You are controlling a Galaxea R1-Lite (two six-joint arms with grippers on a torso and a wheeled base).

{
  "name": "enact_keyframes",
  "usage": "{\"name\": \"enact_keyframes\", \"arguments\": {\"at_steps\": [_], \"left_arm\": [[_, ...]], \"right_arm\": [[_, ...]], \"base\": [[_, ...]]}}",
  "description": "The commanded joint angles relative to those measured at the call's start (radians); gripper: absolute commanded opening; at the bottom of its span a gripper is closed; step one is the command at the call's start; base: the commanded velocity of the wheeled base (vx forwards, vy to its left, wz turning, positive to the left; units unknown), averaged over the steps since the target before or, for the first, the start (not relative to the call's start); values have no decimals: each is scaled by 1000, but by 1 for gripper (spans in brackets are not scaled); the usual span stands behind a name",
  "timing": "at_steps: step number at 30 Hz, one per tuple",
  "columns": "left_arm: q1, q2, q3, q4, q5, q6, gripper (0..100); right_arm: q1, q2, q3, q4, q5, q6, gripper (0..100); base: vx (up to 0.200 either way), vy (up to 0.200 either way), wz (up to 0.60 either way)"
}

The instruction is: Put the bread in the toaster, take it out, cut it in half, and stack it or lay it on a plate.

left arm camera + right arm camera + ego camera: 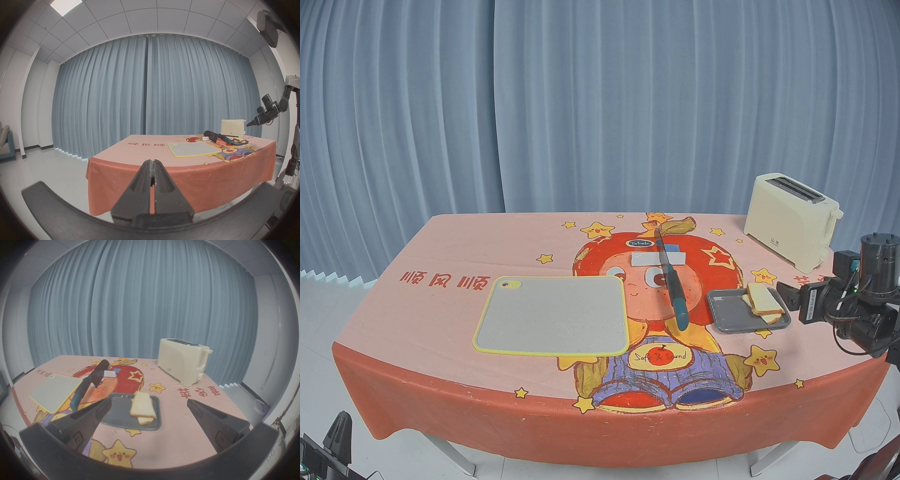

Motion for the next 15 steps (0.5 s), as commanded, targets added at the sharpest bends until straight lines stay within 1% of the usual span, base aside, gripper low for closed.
{"name": "enact_keyframes", "arguments": {"at_steps": [1,3,7,11,15], "left_arm": [[0,-16,18,0,0,0,0],[0,-16,18,0,0,0,0],[0,-16,18,0,0,0,0],[0,-16,18,0,0,0,0],[0,-16,18,0,-1,0,0]], "right_arm": [[-52,-46,13,-1,1,-1,100],[-98,-46,10,-1,1,-1,100],[-159,-86,30,-9,1,1,100],[-222,-209,111,-33,4,-5,100],[-259,-366,203,-33,7,-5,100]], "base": [[0,0,0],[0,0,0],[0,0,0],[0,0,0],[0,0,0]]}}
